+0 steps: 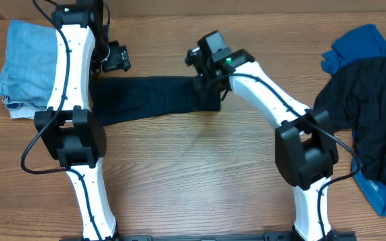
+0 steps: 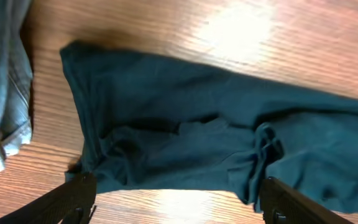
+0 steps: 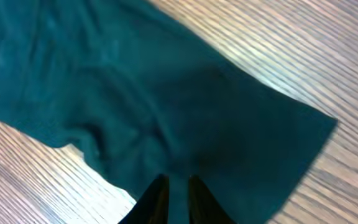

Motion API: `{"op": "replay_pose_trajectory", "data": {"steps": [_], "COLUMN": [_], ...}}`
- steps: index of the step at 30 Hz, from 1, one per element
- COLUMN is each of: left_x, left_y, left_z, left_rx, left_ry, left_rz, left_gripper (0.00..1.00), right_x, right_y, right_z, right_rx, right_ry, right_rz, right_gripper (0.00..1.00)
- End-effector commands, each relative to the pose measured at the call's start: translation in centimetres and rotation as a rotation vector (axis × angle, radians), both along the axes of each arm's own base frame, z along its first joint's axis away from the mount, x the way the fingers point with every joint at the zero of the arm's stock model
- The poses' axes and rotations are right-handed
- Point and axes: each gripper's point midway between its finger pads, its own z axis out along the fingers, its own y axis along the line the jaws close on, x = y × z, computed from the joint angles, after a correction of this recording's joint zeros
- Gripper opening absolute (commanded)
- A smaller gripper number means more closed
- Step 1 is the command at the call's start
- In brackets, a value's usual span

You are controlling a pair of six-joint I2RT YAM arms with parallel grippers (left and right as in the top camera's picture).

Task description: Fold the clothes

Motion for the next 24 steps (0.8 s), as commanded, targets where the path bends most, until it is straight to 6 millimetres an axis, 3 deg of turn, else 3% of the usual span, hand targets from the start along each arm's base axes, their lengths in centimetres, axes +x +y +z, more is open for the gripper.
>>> {"op": "replay_pose_trajectory", "data": {"steps": [1,5,7,14,16,18,21,24], "left_x": [-1.3,-1.8,-1.9,-1.5,-1.3,-1.3,-1.6,-2.6], "left_y": [1.5,2.3,2.3,1.9,0.2,-1.2,-4.2,-6.9], "left_z": [-2.3,-4.0,-4.0,-4.1,-4.1,-4.0,-4.4,-6.7], "left_rx": [0.021,0.011,0.011,0.003,-0.063,-0.116,-0.206,-0.248], "left_ry": [0.071,0.097,0.104,0.086,0.08,0.078,0.09,0.126], "left_rz": [0.043,0.063,0.062,0.029,-0.009,-0.03,-0.08,-0.123], "left_gripper": [0.9,0.9,0.91,0.9,0.9,0.9,0.9,0.91], "right_x": [1.6,2.5,2.9,5.5,5.8,5.9,6.1,6.0], "right_y": [-1.6,-2.0,-3.2,-11.6,-14.1,-15.3,-15.4,-14.6], "right_z": [-2.3,-5.7,-7.1,-7.5,-7.6,-7.6,-7.6,-7.6], "right_rx": [-0.032,-0.048,-0.08,-0.12,-0.124,-0.126,-0.124,-0.117], "right_ry": [-0.013,0.003,0.018,0.047,0.063,0.071,0.064,0.065], "right_rz": [-0.022,-0.024,-0.057,-0.269,-0.317,-0.338,-0.338,-0.324], "right_gripper": [0.13,0.13,0.08,0.06,0.06,0.06,0.06,0.06]}}
